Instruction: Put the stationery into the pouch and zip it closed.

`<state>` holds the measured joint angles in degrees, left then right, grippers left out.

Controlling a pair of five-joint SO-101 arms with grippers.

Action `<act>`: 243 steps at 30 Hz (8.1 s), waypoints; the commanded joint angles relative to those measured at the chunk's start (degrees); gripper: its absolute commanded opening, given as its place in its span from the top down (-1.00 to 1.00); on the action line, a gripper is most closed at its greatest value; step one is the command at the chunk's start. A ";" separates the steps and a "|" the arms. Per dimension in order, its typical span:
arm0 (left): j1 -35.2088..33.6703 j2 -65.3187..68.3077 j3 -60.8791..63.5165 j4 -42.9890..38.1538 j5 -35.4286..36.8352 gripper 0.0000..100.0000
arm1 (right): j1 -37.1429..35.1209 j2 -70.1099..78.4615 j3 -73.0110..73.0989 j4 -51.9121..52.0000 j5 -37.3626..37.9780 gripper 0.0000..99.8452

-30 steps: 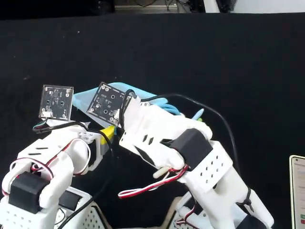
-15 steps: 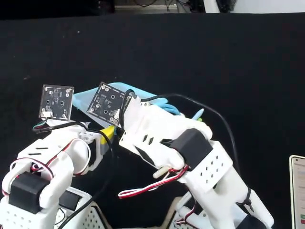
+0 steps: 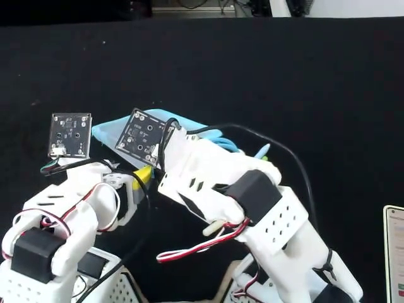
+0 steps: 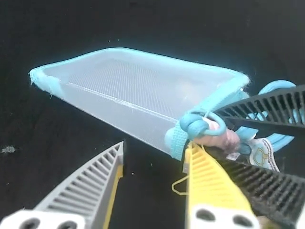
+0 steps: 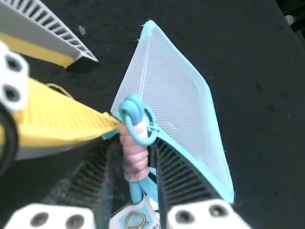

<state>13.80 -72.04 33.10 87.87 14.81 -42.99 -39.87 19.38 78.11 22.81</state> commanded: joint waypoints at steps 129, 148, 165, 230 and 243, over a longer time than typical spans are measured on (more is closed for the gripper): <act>-3.38 24.26 -5.76 -15.21 -6.68 0.86 | 11.25 4.09 -19.21 13.45 1.41 0.98; -12.26 15.38 -24.31 -0.53 -10.29 0.94 | 11.25 -6.11 -19.38 8.62 1.23 0.98; -17.19 45.98 -48.13 13.01 -12.66 0.94 | 22.15 5.93 -23.69 13.36 1.67 0.98; -21.85 31.38 -6.73 -6.33 -12.48 0.94 | 32.09 5.85 -10.24 8.09 3.69 0.98; -21.85 31.38 -4.44 -8.26 -9.93 0.94 | 32.97 5.85 -7.34 6.95 3.60 0.98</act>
<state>-6.42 -40.75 27.38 79.87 3.82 -13.10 -33.71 10.95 86.02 25.89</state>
